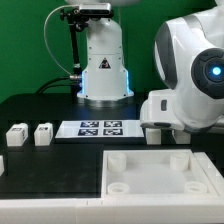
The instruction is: Assemble one leg
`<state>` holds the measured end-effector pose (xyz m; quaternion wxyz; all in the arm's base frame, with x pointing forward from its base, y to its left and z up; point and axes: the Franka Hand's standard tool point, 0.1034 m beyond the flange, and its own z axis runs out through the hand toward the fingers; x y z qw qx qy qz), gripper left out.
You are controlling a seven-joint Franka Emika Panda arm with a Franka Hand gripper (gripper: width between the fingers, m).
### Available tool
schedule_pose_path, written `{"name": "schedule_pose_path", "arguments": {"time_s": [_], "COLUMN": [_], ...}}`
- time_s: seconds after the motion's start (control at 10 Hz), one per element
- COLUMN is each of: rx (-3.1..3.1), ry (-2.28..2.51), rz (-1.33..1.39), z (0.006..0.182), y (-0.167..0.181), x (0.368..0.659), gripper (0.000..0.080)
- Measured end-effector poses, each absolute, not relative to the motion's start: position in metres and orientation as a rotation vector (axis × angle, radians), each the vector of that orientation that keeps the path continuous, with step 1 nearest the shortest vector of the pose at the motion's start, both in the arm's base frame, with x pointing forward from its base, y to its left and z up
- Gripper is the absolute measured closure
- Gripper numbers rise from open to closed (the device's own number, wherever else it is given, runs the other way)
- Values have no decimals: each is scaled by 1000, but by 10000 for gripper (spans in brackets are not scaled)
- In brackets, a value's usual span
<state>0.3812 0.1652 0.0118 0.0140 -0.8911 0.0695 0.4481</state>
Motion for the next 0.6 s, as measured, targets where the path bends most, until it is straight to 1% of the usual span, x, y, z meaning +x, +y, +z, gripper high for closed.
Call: {"name": "schedule_pose_path", "arguments": {"time_s": [0.1,0.2,0.6], "rx": [-2775,-2774,-2774], "ry": [216,215,214], "rz": [1396,1397,1397], "z": [12,12,12], "y": [165,165,166], "x": [381,381,381], "gripper": [414,509,509]}}
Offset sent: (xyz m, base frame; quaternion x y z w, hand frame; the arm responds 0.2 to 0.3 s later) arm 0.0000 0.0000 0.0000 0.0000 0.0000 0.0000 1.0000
